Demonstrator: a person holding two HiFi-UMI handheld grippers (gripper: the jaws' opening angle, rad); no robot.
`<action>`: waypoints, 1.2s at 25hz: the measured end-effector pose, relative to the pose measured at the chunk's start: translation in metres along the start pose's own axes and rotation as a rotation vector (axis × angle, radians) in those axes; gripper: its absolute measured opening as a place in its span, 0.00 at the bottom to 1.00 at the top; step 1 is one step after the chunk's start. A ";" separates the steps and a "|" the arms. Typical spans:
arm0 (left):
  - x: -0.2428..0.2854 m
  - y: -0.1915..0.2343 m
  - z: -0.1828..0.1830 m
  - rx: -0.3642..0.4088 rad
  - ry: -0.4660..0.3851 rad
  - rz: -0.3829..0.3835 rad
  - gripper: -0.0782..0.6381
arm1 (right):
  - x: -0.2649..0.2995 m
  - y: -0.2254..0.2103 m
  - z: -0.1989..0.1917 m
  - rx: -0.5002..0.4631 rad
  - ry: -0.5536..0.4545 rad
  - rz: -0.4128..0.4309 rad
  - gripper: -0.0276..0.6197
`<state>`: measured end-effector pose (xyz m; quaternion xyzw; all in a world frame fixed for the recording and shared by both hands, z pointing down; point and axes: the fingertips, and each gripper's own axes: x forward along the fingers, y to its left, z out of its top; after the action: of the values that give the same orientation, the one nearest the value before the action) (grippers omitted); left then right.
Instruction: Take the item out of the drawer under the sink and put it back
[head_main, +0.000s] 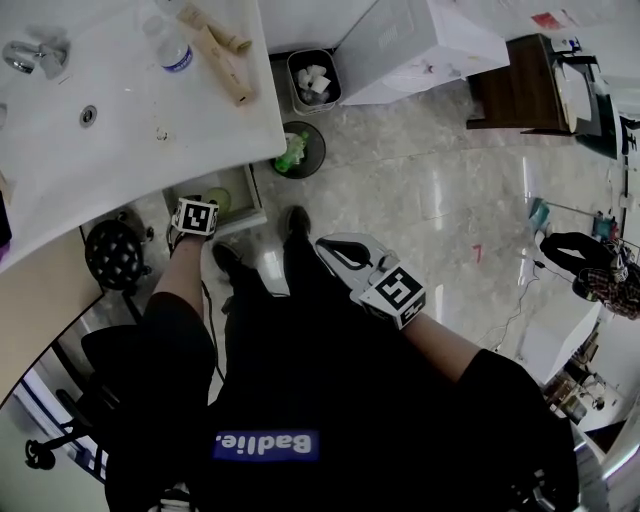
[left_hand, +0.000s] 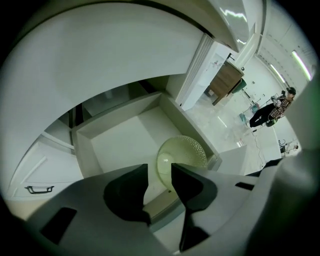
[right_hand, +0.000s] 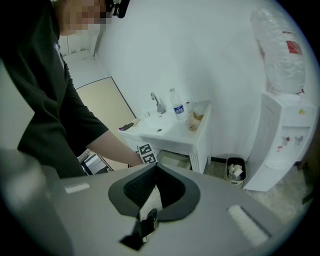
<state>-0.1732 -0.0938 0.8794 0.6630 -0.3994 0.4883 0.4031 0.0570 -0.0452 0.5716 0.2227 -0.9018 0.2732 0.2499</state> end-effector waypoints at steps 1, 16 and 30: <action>0.001 0.000 0.002 0.020 0.000 0.008 0.30 | 0.000 0.000 0.000 0.000 0.003 0.001 0.05; -0.035 0.002 0.017 0.119 -0.032 0.101 0.14 | -0.006 0.005 0.016 -0.001 -0.040 -0.005 0.05; -0.135 -0.028 0.012 -0.014 -0.217 0.047 0.14 | -0.010 0.034 0.048 -0.043 -0.148 0.028 0.05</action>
<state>-0.1710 -0.0768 0.7421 0.6998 -0.4595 0.4200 0.3505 0.0303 -0.0456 0.5185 0.2242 -0.9266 0.2399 0.1834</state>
